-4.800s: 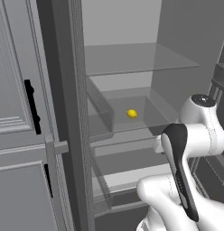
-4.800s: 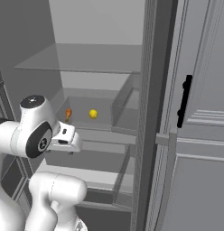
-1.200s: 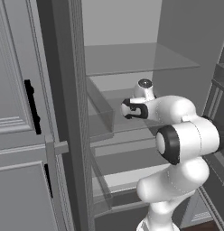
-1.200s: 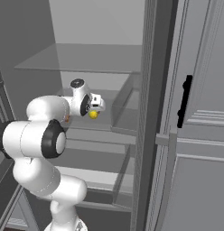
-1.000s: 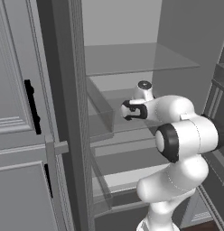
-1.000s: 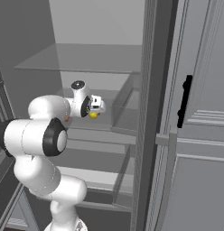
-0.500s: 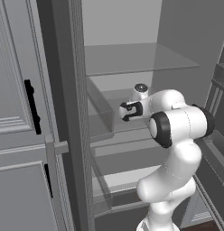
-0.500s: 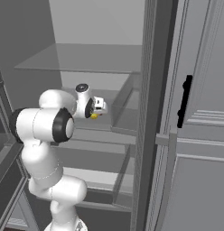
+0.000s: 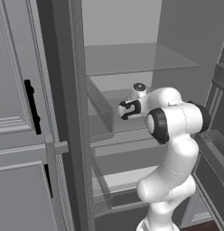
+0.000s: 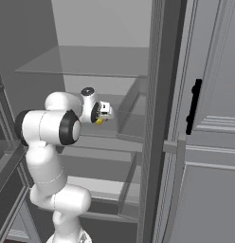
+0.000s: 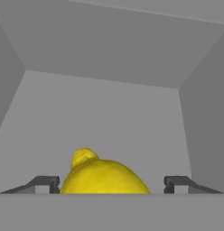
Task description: Place one lemon and one chicken drumstick in each tupperware on the nearby counter, to pack two identical lunches.
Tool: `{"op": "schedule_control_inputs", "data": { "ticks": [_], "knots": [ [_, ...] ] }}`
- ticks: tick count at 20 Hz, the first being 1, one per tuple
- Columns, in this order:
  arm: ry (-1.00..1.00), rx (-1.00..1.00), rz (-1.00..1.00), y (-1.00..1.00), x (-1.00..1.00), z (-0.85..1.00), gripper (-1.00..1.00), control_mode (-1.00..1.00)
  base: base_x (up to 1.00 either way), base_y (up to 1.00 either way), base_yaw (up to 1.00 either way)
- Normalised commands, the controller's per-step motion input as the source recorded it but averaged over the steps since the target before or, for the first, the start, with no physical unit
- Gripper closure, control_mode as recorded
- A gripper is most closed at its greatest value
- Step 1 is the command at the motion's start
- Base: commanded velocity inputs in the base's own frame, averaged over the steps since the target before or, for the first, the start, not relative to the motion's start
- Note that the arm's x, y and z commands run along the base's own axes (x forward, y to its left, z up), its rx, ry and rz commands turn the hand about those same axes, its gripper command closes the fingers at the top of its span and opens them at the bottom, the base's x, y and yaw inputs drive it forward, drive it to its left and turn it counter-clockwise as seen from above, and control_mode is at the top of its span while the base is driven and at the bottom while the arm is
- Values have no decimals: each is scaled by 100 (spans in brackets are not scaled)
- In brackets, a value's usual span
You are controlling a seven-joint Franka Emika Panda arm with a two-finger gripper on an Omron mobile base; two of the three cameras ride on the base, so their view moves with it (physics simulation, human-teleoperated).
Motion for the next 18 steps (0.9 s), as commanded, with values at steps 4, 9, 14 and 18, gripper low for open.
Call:
{"op": "schedule_control_inputs", "data": {
  "ticks": [4,9,14,18],
  "knots": [
    [5,0,0,0,-6,-24,100,-100,0,0,0],
    [1,0,0,0,-31,-22,100,-100,0,0,0],
    [-1,2,-1,0,-78,-11,100,-100,0,0,0],
    [-10,5,-8,4,-82,13,100,-100,0,0,0]
  ]
}}
